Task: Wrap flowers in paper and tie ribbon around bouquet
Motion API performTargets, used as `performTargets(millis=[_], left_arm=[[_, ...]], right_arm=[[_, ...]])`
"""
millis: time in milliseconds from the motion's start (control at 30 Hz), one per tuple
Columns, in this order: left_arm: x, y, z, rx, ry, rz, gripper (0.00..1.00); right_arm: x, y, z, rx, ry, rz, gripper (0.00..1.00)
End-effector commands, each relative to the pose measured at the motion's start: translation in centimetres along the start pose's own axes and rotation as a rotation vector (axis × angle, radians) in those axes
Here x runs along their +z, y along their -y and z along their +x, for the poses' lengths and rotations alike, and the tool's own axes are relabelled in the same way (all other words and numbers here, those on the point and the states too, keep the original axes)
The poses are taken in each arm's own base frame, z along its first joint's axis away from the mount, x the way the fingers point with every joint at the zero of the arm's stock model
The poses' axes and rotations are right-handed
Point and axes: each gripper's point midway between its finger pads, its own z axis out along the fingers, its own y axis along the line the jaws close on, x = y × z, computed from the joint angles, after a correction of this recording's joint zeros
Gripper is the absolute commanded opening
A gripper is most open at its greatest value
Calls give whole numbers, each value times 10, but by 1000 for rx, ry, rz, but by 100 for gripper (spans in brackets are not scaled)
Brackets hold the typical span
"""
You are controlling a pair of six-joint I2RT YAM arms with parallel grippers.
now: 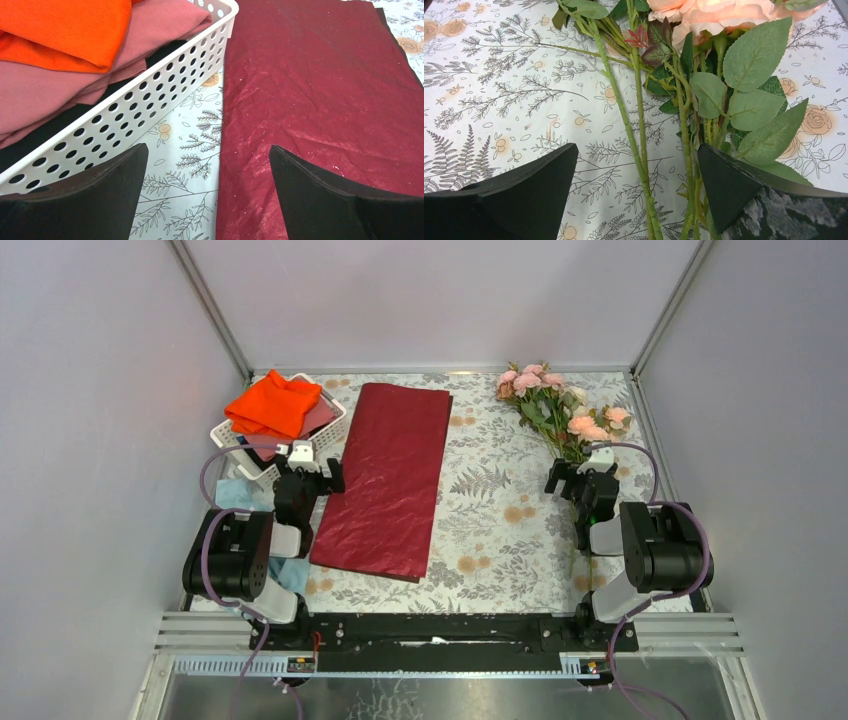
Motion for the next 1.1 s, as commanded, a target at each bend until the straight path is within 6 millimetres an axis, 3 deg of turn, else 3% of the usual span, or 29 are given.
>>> performTargets(millis=[0,100,167,233,267,333,400,500,567,633,800,900,1067], left_arm=[[-1,0,-13,1,47,0,99],[0,0,-13,1,46,0,99],[-1,0,-13,1,47,3,99],[7,-14,-14,-36,-28,-82,98],[17,-22,-23,-59,-95,-116,98],[37,-34,-65,-40,-155,-116,99],[44,-24,-94,112,-278,11,98],[18,-5,-118,259,-494,200,98],[-16,-4,-105,351,-616,276,98],[-53,-6,-81,445,-711,336,98],[-113,-4,-19,603,-844,431,99],[-134,19,14,669,-897,532,99],[-140,52,51,831,-886,616,99]], right_arm=[[0,3,-23,31,54,18,100],[-2,18,-45,63,31,123,100],[-4,14,-69,118,37,118,100],[-4,-14,-99,151,35,-21,100],[-4,-31,-114,171,27,-109,100],[-6,-67,-140,222,-17,-290,100],[-6,-98,-153,277,-105,-410,100],[-10,-157,-146,261,-249,-496,100],[-15,-191,-139,220,-332,-540,100],[-19,-211,-122,246,-414,-541,98],[7,-252,-96,325,-491,-548,87],[28,-272,-82,361,-526,-558,82],[78,-288,-68,394,-558,-519,69]])
